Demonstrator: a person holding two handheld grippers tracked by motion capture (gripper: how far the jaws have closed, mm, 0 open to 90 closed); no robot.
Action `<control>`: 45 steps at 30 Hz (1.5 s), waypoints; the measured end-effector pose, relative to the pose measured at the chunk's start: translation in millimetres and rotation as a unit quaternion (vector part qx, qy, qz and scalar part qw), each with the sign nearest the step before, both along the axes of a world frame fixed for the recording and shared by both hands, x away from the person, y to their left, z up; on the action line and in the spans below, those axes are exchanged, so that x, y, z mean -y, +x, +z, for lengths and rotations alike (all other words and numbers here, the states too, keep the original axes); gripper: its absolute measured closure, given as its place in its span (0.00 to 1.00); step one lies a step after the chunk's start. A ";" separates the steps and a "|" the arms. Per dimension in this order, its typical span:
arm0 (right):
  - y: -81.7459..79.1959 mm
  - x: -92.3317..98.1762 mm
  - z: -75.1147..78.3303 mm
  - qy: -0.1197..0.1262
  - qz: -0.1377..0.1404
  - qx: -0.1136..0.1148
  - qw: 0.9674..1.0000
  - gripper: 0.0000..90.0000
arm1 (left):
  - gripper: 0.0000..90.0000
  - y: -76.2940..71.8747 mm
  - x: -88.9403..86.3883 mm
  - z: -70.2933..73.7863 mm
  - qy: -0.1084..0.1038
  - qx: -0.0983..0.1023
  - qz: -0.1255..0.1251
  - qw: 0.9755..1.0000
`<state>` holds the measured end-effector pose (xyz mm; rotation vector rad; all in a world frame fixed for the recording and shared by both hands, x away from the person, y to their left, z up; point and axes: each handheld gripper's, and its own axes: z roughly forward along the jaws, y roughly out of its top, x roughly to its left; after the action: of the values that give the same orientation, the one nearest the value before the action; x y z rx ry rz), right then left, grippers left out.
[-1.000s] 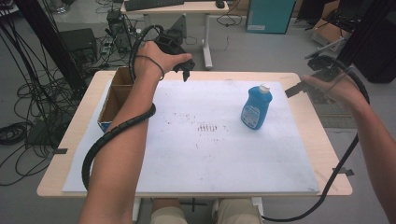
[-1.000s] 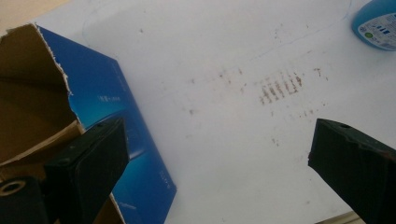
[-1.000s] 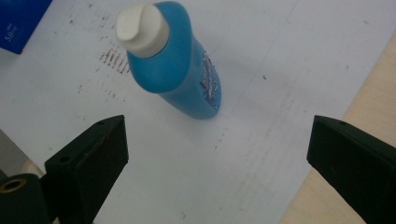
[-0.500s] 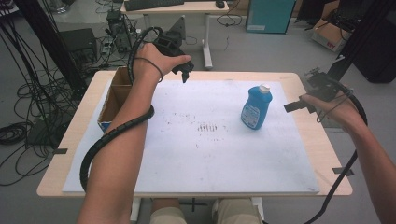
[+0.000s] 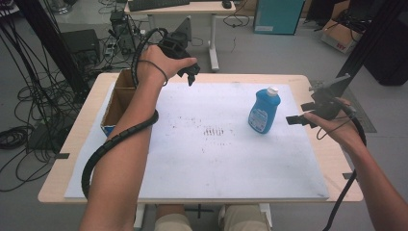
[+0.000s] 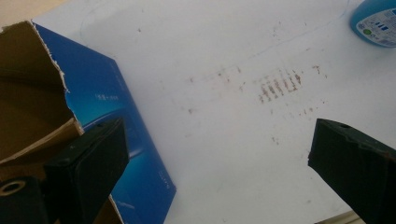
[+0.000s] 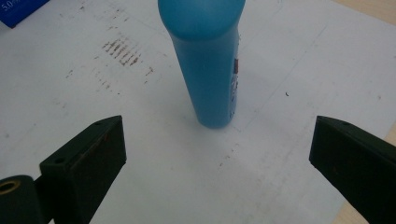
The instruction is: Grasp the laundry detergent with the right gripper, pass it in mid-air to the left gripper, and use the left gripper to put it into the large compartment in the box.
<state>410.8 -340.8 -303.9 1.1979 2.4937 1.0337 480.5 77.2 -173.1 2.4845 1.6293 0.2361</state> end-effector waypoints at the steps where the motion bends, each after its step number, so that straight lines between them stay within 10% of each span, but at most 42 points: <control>1: -0.3 -0.8 -2.3 -0.001 -0.001 0.002 1.000 0.04 | 0.06 0.0 -0.1 0.1 0.000 -0.001 -0.001 1.000; 45: 11.1 -50.0 -72.5 0.016 -0.027 0.108 0.994 0.03 | 0.06 2.2 -0.9 -4.3 0.005 0.002 -0.003 1.000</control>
<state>422.0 -290.8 -376.3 1.0913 2.2768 1.1286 482.6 78.1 -177.5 2.4952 1.6217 0.2493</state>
